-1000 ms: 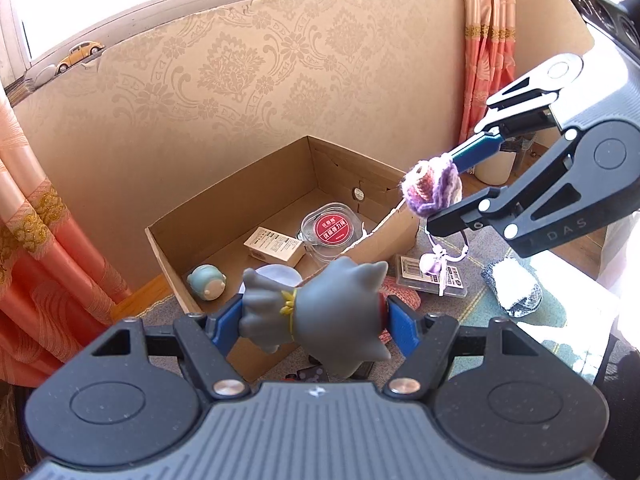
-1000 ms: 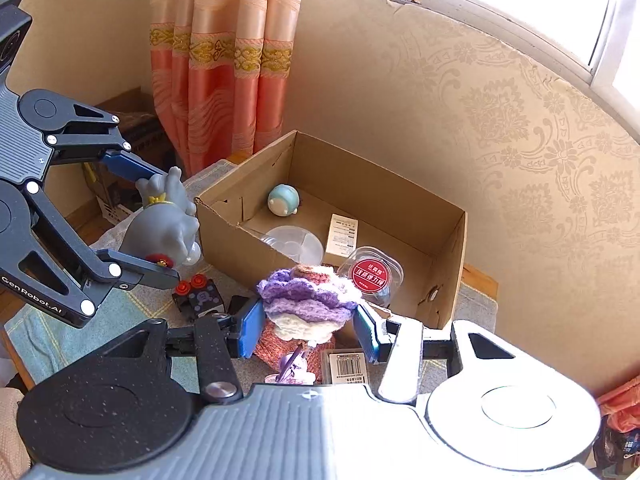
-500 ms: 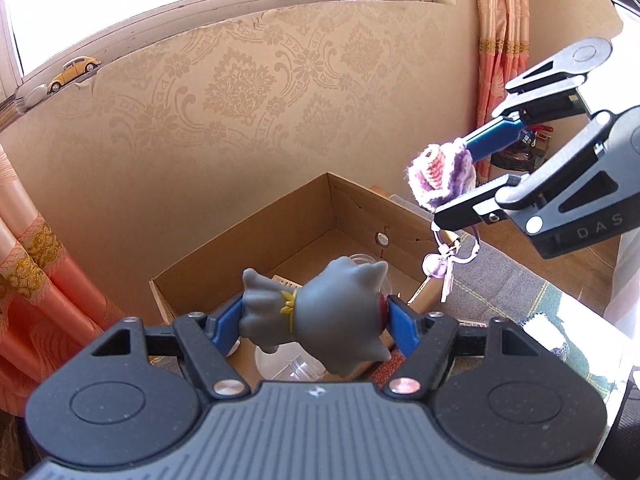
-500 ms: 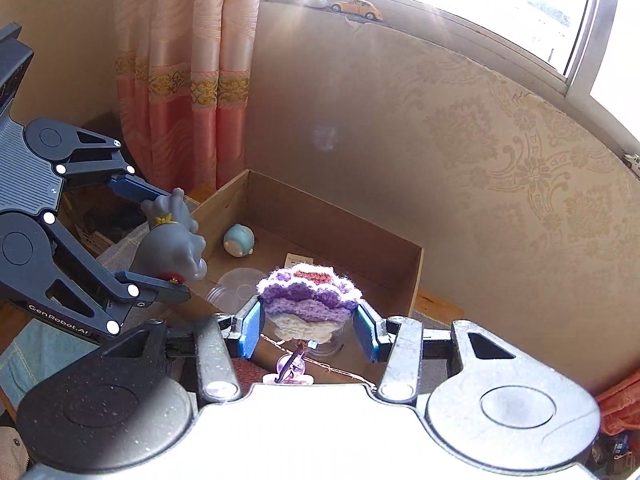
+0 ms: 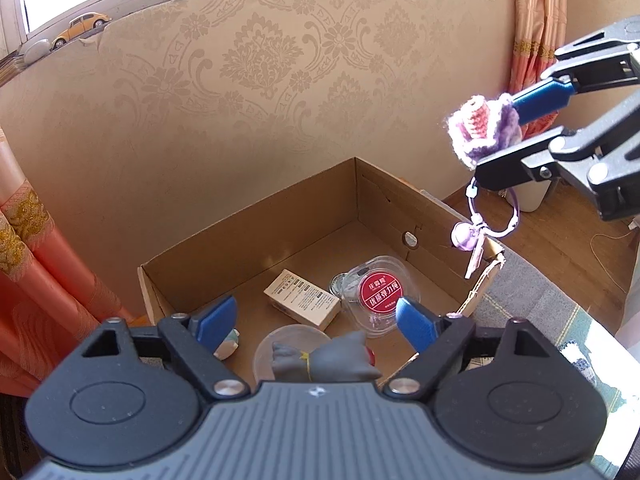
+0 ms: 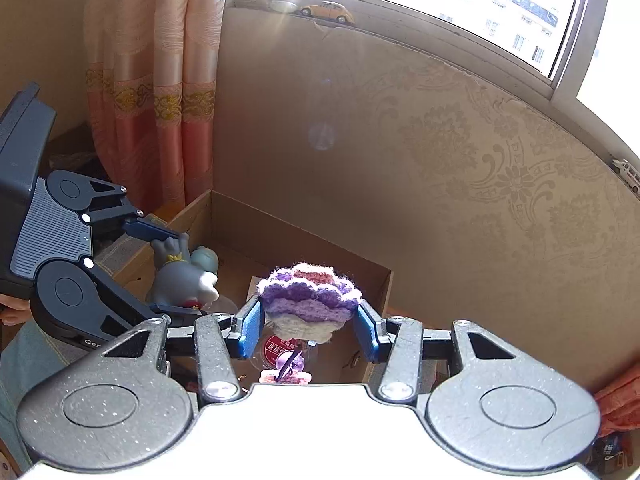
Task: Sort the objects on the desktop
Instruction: 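Lift and carry the cat toy and keychain over the box with both grippers, then release the cat toy and keychain into the box with both grippers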
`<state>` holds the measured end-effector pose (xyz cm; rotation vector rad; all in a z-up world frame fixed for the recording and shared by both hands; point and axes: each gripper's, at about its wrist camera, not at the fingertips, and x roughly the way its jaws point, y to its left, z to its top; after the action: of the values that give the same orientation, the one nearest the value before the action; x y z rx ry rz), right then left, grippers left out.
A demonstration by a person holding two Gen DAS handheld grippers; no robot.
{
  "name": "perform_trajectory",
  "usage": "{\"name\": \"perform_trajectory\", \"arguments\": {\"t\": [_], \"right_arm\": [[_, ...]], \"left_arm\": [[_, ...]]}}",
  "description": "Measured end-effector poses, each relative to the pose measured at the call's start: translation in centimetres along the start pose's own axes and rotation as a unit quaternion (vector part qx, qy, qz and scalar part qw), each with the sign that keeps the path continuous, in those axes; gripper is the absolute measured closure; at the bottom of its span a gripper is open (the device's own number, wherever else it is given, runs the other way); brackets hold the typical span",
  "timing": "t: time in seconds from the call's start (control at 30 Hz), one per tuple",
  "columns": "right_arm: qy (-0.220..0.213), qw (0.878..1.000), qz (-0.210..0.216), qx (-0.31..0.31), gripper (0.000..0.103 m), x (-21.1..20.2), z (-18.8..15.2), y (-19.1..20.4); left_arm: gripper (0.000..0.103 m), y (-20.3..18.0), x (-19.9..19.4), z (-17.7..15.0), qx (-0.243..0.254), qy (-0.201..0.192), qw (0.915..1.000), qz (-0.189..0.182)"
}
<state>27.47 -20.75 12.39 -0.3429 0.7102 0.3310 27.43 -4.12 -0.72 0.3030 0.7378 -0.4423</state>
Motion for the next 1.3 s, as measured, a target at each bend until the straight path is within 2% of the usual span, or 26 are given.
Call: {"name": "perform_trajectory", "arguments": {"t": [0.2, 0.47, 0.67, 0.87, 0.93, 1.2, 1.3], "right_arm": [[0.024, 1.0, -0.005, 0.001, 0.049, 1.6, -0.4, -0.4], [0.058, 0.998, -0.012, -0.006, 0.049, 4.0, -0.7, -0.1], [0.085, 0.996, -0.028, -0.012, 0.046, 5.6, -1.3, 0.4], [0.087, 0.995, -0.035, -0.022, 0.034, 5.4, -1.9, 1.0], [0.082, 0.996, -0.038, -0.023, 0.023, 5.1, -2.0, 1.1], [0.073, 0.996, -0.035, -0.023, 0.009, 3.7, -2.8, 1.5], [0.071, 0.997, -0.031, -0.027, 0.007, 3.2, -3.6, 2.0]], "left_arm": [[0.014, 0.0, -0.4, -1.1, 0.005, 0.016, 0.9997, -0.017], [0.013, -0.4, -1.6, -2.8, 0.008, 0.018, 0.9992, -0.034], [0.01, -0.7, -2.1, -3.5, 0.021, 0.014, 0.9992, -0.032], [0.009, -1.0, -2.6, -4.1, 0.018, 0.017, 0.999, -0.038], [0.009, -1.3, -2.8, -4.4, 0.024, 0.015, 0.9991, -0.032], [0.009, -2.6, -3.7, -6.0, 0.05, 0.015, 0.9984, -0.024], [0.009, -3.1, -4.1, -7.0, 0.062, 0.02, 0.9976, -0.024]]}}
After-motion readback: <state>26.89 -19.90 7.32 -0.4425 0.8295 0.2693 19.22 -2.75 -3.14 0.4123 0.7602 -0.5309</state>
